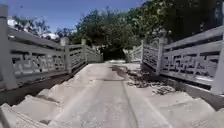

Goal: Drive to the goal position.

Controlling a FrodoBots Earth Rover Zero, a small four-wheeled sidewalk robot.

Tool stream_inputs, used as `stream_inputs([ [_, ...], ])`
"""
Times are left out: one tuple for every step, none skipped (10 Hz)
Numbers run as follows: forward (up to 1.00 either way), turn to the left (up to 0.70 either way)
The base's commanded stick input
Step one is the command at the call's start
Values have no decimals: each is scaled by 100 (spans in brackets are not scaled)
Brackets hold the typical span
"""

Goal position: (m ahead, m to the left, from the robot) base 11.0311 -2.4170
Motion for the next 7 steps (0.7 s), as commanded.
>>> stream_inputs([
  [45, 0],
  [45, 0],
  [45, 0],
  [45, 0],
  [45, 0],
  [45, 0],
  [45, 0],
])
